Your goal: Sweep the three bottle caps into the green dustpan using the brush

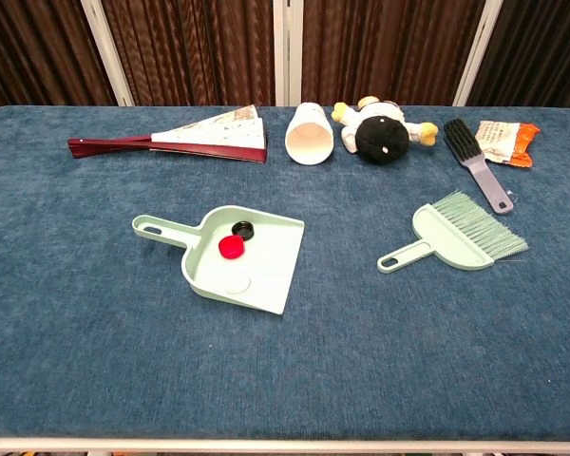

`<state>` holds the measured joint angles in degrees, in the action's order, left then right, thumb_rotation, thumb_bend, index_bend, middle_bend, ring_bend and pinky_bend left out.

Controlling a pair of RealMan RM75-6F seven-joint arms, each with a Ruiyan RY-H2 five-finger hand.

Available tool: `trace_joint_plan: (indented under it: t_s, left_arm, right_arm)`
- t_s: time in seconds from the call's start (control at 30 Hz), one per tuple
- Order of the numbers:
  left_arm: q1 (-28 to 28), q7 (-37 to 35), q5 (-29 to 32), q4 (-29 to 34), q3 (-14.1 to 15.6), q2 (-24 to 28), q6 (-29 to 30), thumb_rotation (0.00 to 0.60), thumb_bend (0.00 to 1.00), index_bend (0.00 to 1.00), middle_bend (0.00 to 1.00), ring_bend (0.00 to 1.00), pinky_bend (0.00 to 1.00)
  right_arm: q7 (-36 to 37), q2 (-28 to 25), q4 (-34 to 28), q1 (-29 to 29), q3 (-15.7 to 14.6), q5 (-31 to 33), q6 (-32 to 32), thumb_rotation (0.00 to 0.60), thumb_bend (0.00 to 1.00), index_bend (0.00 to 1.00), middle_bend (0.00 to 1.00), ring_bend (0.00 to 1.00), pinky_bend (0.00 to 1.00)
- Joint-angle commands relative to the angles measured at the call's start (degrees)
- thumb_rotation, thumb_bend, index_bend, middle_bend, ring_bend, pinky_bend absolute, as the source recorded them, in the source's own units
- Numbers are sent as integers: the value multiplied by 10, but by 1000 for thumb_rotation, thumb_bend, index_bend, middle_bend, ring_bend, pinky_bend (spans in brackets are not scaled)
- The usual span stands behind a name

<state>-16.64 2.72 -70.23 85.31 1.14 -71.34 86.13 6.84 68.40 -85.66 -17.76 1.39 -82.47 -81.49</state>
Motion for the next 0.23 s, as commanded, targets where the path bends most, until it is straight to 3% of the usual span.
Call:
trace_joint_plan:
  t_s: [0.03, 0.23]
  left_arm:
    - [31, 6, -21, 10, 13, 4, 31, 600, 153, 214, 219, 93, 167]
    - [70, 29, -49, 43, 23, 8, 65, 600, 147, 214, 219, 93, 166]
  right_arm:
    - [23, -17, -11, 56, -13, -11, -61, 600, 171, 75, 160, 0, 0]
    - [14, -30, -26, 103, -24, -16, -98, 600, 208, 75, 166, 0, 0]
